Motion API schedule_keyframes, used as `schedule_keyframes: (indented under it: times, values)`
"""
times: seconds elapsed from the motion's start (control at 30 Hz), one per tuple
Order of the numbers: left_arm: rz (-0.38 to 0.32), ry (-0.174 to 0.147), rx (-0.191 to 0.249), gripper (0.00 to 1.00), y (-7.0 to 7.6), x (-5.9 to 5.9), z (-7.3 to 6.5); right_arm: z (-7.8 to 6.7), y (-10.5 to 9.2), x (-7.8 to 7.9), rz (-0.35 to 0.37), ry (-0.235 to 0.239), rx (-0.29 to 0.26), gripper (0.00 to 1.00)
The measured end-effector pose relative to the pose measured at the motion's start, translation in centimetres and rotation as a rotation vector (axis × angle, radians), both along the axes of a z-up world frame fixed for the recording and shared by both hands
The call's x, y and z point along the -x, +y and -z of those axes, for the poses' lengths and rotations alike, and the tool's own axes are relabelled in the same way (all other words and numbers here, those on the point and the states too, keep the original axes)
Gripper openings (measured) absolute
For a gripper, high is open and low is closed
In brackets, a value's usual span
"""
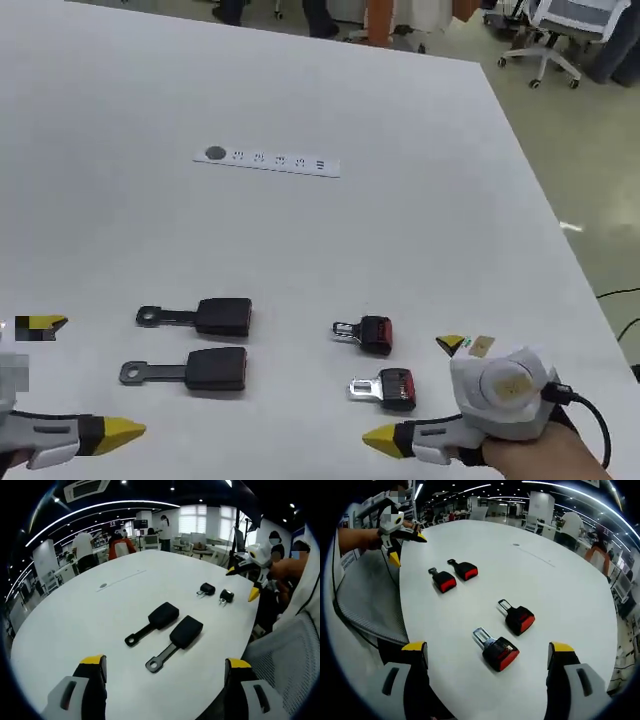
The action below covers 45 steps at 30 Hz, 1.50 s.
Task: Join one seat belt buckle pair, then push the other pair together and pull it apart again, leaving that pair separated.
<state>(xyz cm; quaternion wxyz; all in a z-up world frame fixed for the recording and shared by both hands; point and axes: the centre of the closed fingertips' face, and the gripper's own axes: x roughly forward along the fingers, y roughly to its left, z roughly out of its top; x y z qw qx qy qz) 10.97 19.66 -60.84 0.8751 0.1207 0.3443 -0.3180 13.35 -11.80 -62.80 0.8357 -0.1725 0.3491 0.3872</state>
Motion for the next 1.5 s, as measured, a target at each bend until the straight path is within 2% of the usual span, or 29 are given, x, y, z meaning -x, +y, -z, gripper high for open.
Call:
schedule_keyframes:
  times: [0.53,1.0,1.1,1.5]
  values:
    - [0.008,0.005,-0.005,0.99,-0.44,0.47,0.04,0.22,-0.28,0.33,0.003,0.004,0.007,1.00]
    - [0.025,-0.004,-0.009,0.99,-0.93,0.22,-0.23,-0.09,-0.65,-0.02,0.000,-0.009,0.015,1.00]
    - [0.038,-0.008,-0.032,1.00,-0.71,0.24,-0.02,-0.03,-0.65,0.00,0.000,-0.008,0.016,1.00]
    - [0.021,-0.008,-0.020,1.00,-0.36,0.30,0.00,-0.04,-0.52,0.27,0.004,-0.006,0.018,1.00]
